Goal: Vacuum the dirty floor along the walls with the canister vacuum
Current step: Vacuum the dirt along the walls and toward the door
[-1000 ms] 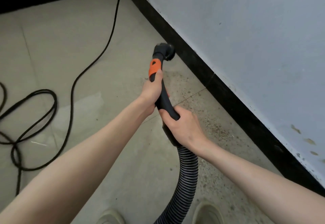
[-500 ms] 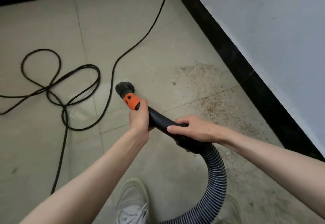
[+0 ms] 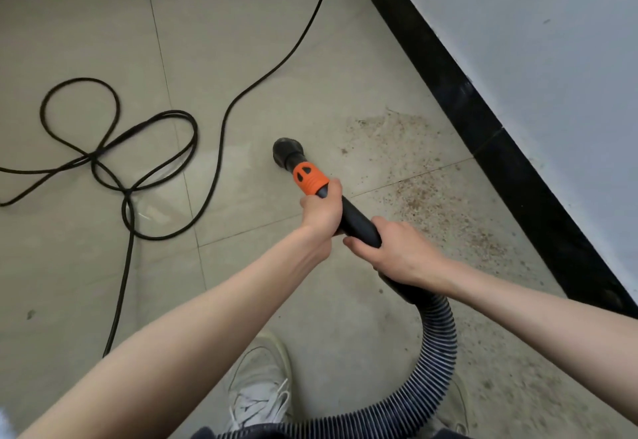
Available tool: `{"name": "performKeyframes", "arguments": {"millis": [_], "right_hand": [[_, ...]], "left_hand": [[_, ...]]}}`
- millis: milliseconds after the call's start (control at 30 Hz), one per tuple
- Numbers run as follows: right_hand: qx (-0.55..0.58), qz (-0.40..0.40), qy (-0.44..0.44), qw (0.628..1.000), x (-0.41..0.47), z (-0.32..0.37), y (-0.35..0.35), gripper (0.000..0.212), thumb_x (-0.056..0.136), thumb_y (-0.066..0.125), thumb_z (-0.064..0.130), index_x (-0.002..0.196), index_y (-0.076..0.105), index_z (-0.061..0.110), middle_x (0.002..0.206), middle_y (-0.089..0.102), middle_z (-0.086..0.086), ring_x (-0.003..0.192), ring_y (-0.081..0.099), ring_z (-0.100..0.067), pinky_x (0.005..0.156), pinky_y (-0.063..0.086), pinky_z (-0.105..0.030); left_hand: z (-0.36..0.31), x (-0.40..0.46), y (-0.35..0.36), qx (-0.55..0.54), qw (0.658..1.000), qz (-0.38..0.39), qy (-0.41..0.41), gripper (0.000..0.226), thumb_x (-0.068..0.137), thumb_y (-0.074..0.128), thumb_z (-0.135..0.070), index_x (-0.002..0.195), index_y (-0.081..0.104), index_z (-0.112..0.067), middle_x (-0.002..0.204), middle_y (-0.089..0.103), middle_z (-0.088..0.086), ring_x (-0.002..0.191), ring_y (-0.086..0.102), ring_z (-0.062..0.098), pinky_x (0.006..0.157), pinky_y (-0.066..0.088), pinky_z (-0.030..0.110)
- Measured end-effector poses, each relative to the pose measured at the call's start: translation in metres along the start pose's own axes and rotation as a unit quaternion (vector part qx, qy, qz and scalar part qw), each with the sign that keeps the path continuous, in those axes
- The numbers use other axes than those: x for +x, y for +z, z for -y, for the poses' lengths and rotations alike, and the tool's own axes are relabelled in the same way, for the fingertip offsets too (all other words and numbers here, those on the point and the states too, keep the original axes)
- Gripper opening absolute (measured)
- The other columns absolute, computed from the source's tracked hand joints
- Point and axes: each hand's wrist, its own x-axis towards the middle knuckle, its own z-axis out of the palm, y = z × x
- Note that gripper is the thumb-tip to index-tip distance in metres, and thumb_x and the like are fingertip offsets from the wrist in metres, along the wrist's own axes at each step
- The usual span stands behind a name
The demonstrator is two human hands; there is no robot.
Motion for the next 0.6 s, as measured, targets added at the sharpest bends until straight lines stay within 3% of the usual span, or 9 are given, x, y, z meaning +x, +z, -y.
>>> {"name": "performKeyframes", "arguments": {"millis": [133, 233, 333, 433, 600], "right_hand": [[0.035, -0.027, 0.005, 0.999, 0.021, 0.006, -0.008, 0.039, 0.090, 0.049, 0.061, 0.080, 0.048, 0.023, 0.088, 0.067, -0.008, 0.085, 0.063, -0.031, 0.067, 0.045, -0.035], [0.062, -0.041, 0.013, 0.997, 0.034, 0.009, -0.015, 0.040, 0.090, 0.048, 0.060, 0.076, 0.050, 0.022, 0.083, 0.067, -0.007, 0.081, 0.065, -0.031, 0.064, 0.046, -0.034], [0.087, -0.052, 0.023, 0.995, 0.046, 0.008, -0.019, 0.044, 0.089, 0.047, 0.062, 0.081, 0.054, 0.019, 0.086, 0.069, -0.010, 0.082, 0.067, -0.033, 0.073, 0.055, -0.040], [0.081, -0.068, 0.031, 0.994, 0.050, 0.006, -0.021, 0.048, 0.089, 0.046, 0.062, 0.085, 0.054, 0.015, 0.087, 0.069, -0.011, 0.082, 0.066, -0.034, 0.072, 0.054, -0.040], [0.071, -0.038, 0.041, 0.996, 0.026, -0.008, -0.014, 0.040, 0.091, 0.047, 0.059, 0.078, 0.051, 0.021, 0.083, 0.070, -0.009, 0.079, 0.066, -0.031, 0.070, 0.053, -0.037]], "left_hand": [[-0.027, 0.019, 0.008, 0.016, 1.000, 0.022, 0.009, 0.049, 0.094, 0.051, -0.038, 0.126, 0.043, -0.002, 0.093, 0.052, 0.008, 0.081, 0.055, 0.023, 0.063, 0.049, 0.032], [-0.043, 0.029, 0.015, 0.034, 0.998, 0.041, 0.020, 0.033, 0.095, 0.052, -0.037, 0.110, 0.044, -0.009, 0.086, 0.053, 0.005, 0.081, 0.055, 0.023, 0.062, 0.049, 0.032], [-0.057, 0.036, 0.024, 0.052, 0.997, 0.056, 0.034, 0.031, 0.096, 0.051, -0.036, 0.107, 0.042, -0.009, 0.093, 0.053, 0.007, 0.084, 0.055, 0.023, 0.071, 0.051, 0.035], [-0.064, 0.035, 0.030, 0.051, 0.994, 0.093, 0.031, 0.023, 0.097, 0.049, -0.033, 0.099, 0.042, -0.011, 0.082, 0.049, 0.004, 0.071, 0.052, 0.018, 0.062, 0.048, 0.031], [-0.033, 0.029, 0.032, 0.083, 0.993, 0.069, 0.043, 0.030, 0.094, 0.051, -0.038, 0.105, 0.045, -0.010, 0.087, 0.052, 0.006, 0.075, 0.055, 0.020, 0.072, 0.052, 0.036]]}}
